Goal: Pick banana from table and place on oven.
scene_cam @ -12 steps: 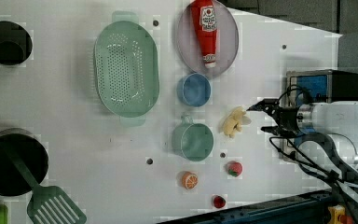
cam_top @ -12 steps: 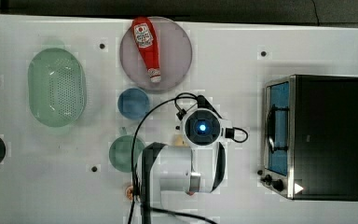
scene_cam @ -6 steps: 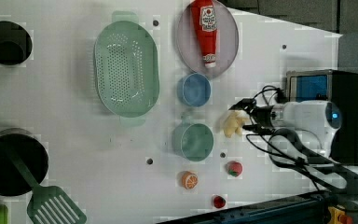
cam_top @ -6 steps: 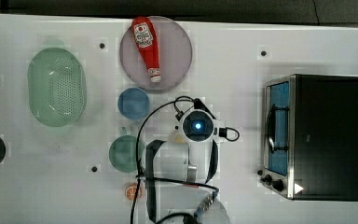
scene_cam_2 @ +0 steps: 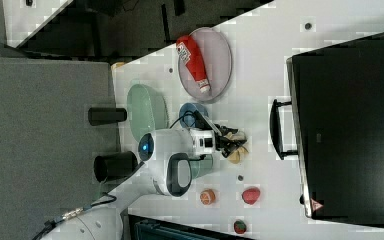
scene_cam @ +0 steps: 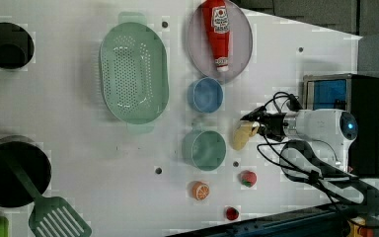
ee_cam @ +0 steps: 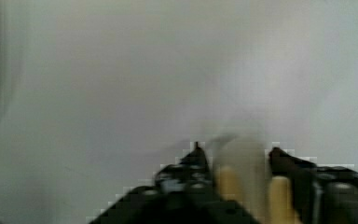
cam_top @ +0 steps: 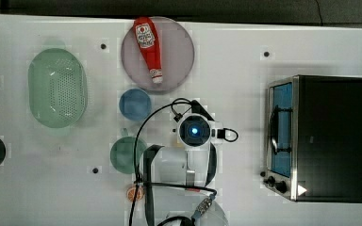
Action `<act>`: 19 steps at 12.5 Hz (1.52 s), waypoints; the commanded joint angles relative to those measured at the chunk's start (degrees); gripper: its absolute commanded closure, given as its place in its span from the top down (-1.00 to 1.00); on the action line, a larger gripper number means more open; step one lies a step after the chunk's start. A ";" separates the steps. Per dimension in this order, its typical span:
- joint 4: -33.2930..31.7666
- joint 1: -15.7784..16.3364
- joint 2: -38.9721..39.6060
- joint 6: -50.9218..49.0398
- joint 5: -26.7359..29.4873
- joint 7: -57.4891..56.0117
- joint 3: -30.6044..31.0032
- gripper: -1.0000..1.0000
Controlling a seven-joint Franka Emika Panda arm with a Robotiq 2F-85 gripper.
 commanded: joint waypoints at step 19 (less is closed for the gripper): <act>27.35 -2.26 -33.19 -59.34 -0.91 -9.01 -13.60 -0.43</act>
